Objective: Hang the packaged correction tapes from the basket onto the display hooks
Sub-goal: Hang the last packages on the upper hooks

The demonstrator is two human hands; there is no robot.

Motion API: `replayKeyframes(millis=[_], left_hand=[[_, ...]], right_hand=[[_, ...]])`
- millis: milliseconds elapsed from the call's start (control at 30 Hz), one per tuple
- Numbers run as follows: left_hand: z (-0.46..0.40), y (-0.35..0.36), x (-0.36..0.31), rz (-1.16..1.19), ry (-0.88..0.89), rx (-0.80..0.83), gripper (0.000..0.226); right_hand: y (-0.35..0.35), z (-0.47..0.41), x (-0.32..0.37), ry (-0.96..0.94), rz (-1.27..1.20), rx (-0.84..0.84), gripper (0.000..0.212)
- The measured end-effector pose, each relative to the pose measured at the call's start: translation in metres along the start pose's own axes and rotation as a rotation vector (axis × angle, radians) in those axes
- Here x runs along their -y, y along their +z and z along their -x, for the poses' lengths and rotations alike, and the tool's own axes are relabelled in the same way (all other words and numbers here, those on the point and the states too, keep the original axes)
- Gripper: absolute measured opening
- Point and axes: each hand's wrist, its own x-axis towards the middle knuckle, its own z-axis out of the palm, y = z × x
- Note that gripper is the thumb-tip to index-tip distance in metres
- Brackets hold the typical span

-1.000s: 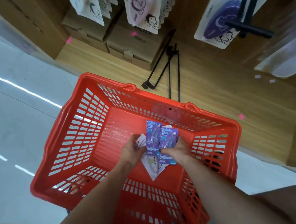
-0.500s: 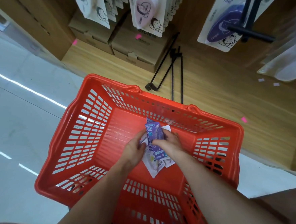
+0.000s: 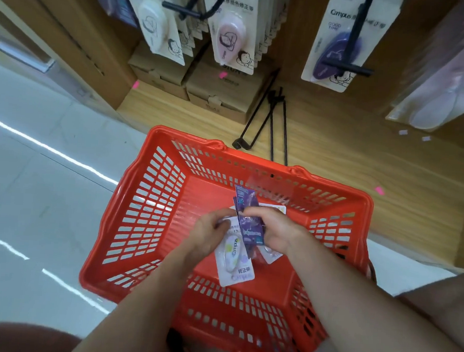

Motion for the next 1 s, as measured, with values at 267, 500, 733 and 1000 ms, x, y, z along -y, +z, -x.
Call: replayKeyframes(millis=[267, 500, 733, 1000], left_hand=[[0.044, -0.035, -0.031, 0.020, 0.068, -0.183, 0.028], [0.099, -0.069, -0.084, 0.120, 0.212, -0.419, 0.019], [0.142, -0.086, -0.158, 0.251, 0.156, -0.600, 0.011], [0.174, -0.094, -0.225, 0.391, 0.113, -0.434, 0.059]], right_hand=[[0.020, 0.058, 0.005, -0.041, -0.030, 0.096, 0.013], [0.056, 0.122, 0.036, -0.247, -0.067, 0.138, 0.026], [0.082, 0.173, 0.062, -0.421, -0.163, 0.179, 0.037], [0.084, 0.218, 0.087, -0.517, -0.237, 0.199, 0.037]])
